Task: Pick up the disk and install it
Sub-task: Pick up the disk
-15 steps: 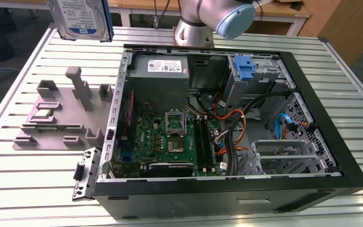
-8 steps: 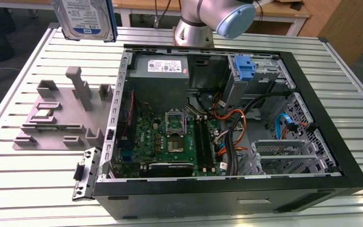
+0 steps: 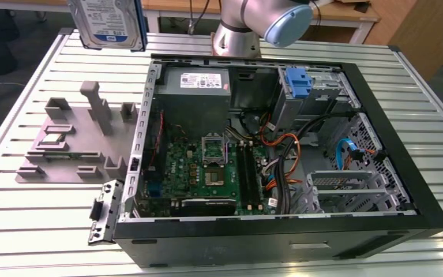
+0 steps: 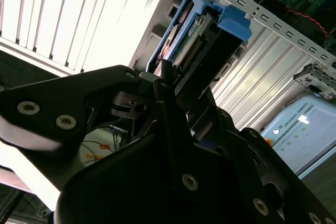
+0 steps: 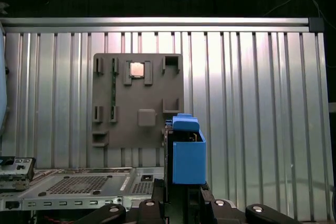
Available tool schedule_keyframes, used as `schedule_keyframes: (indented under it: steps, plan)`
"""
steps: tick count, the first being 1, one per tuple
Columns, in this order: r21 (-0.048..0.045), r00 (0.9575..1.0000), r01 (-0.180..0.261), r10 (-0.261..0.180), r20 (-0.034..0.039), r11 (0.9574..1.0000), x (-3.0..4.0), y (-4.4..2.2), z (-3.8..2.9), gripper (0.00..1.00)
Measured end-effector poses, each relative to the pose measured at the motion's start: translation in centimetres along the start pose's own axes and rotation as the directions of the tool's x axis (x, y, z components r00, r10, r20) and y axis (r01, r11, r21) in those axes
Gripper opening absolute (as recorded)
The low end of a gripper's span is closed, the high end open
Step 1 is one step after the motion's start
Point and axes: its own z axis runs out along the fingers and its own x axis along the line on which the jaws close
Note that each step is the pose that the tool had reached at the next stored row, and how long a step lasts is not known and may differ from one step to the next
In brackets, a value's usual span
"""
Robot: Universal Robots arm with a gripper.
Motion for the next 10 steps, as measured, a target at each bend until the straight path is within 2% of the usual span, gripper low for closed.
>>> schedule_keyframes:
  steps: [10]
  plan:
    - [0.0000,1.0000,0.000,0.000,0.0000,1.0000,-0.02,-0.79,-0.05,0.35]
